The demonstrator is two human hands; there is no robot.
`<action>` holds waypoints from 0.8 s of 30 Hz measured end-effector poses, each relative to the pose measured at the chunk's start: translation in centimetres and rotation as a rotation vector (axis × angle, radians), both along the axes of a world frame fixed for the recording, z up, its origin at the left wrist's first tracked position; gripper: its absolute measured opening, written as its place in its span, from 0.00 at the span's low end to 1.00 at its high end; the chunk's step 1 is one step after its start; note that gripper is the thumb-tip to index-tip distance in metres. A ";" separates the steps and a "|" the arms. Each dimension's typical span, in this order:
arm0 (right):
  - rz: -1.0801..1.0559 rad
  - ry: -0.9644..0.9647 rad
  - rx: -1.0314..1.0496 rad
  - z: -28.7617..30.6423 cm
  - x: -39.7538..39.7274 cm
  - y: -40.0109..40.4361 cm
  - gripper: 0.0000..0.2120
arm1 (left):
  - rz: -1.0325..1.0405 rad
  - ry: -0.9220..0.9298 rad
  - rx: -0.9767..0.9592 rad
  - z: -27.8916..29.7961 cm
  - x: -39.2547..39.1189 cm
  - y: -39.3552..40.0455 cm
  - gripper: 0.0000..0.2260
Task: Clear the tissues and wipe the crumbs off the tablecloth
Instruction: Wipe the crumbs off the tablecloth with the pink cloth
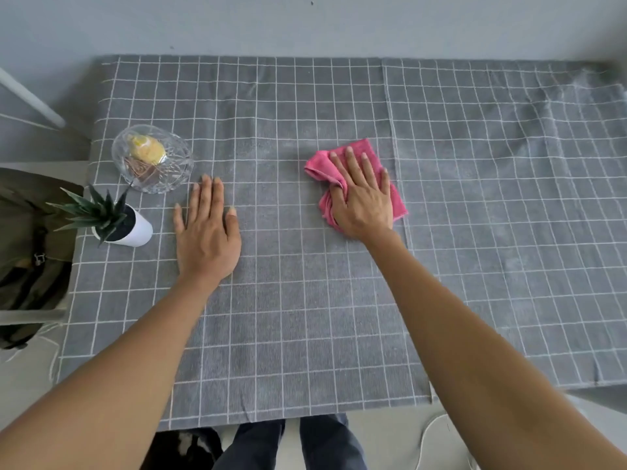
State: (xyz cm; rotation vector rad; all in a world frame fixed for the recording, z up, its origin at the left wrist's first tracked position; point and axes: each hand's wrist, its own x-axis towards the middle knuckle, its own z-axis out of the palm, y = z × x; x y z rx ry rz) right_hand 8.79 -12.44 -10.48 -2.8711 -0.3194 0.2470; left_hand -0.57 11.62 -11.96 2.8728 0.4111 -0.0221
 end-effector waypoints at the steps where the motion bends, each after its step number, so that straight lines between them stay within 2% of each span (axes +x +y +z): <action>1: -0.009 -0.005 -0.001 -0.1 0.2 -1.0 0.25 | 0.002 0.001 -0.005 0.0 0.0 0.1 0.24; 6: -0.169 0.013 -0.083 -0.1 1.4 -6.8 0.25 | -0.006 0.013 0.011 0.0 0.1 0.3 0.24; 9: -0.337 0.044 -0.075 0.1 1.4 -10.2 0.26 | -0.008 0.032 0.017 0.0 0.1 0.3 0.24; 13: -0.446 0.053 -0.050 0.2 0.9 -9.5 0.26 | 0.014 0.069 -0.032 0.6 0.3 -0.9 0.24; 15: -0.468 0.060 -0.023 0.6 0.3 -7.8 0.27 | -0.044 0.063 -0.054 0.9 -0.1 -3.1 0.24; 18: -0.356 0.044 -0.032 0.5 -1.8 -5.5 0.27 | -0.151 0.042 -0.099 1.0 -1.1 -8.4 0.24; 24: 0.030 -0.003 -0.025 -0.1 -4.3 -6.5 0.26 | -0.155 0.021 -0.075 0.4 -1.2 -14.2 0.27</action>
